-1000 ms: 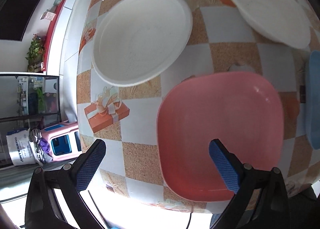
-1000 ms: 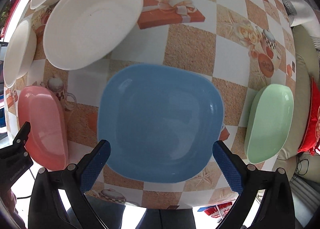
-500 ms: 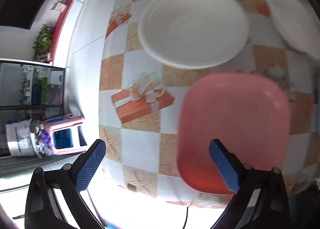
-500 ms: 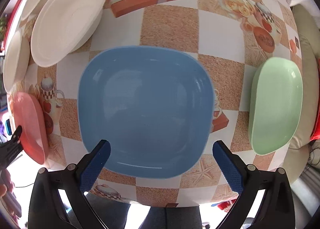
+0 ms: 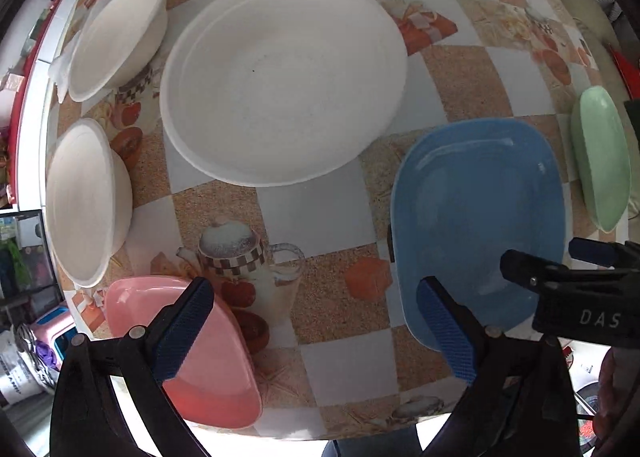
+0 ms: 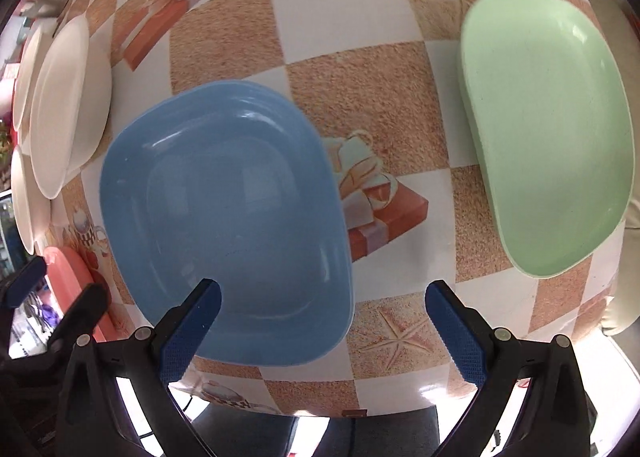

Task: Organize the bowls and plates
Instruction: 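Move both grippers toward the blue square plate, then close both grippers on the rim of the blue square plate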

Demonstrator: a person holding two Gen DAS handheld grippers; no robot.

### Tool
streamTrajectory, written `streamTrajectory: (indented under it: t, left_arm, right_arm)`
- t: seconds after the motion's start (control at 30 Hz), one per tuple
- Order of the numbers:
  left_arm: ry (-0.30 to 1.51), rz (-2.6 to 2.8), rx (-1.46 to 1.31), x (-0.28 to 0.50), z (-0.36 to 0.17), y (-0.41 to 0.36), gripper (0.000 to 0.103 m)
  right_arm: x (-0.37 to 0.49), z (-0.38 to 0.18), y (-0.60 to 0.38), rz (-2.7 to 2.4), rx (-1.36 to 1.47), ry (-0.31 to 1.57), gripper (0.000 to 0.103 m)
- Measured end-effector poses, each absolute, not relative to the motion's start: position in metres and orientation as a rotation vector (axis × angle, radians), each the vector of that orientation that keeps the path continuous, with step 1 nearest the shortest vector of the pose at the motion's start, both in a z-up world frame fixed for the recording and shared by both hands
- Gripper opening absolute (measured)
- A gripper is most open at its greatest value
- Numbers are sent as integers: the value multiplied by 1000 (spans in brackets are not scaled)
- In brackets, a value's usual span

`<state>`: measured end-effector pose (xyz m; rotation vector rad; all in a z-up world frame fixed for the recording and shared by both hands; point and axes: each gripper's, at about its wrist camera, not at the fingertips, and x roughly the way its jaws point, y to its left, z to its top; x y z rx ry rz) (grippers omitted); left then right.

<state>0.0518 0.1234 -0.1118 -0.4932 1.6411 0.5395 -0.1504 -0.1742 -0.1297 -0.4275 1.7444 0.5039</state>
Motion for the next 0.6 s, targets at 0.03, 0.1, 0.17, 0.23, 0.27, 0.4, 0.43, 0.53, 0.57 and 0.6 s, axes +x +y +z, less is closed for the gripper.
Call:
streamTrajectory:
  t: [0.03, 0.1, 0.17, 0.23, 0.27, 0.4, 0.43, 0.53, 0.57, 0.6]
  left_arm:
    - [1655, 540, -507, 52, -117, 125, 100]
    - [1675, 552, -530, 49, -127, 129, 99]
    - [1674, 569, -543, 49, -132, 135, 99]
    - [1670, 583, -556, 53, -140, 145, 98]
    - [1670, 588, -562, 53, -142, 147, 98]
    - [1647, 593, -523, 64, -146, 143, 97]
    - [1644, 590, -513, 66, -146, 142, 97]
    - [1632, 585, -507, 75, -149, 136, 95]
    - [1629, 585, -509, 77, -150, 135, 94]
    - [1631, 581, -515, 74, -148, 135, 93]
  right_arm:
    - [-145, -131, -175, 503, -429, 1740, 103]
    - [-135, -132, -172, 513, -449, 1733, 103]
    - [-117, -132, -168, 516, -467, 1708, 103]
    - [-95, -130, -164, 506, -496, 1670, 103]
    - [-92, -133, -154, 501, -504, 1660, 103]
    - [-75, -130, -138, 514, -553, 1643, 103]
    - [-69, -129, -136, 515, -556, 1643, 103]
    - [-59, -120, -133, 509, -557, 1668, 103]
    - [-59, -122, -131, 505, -567, 1673, 103]
    - [-58, -120, -128, 506, -579, 1687, 103]
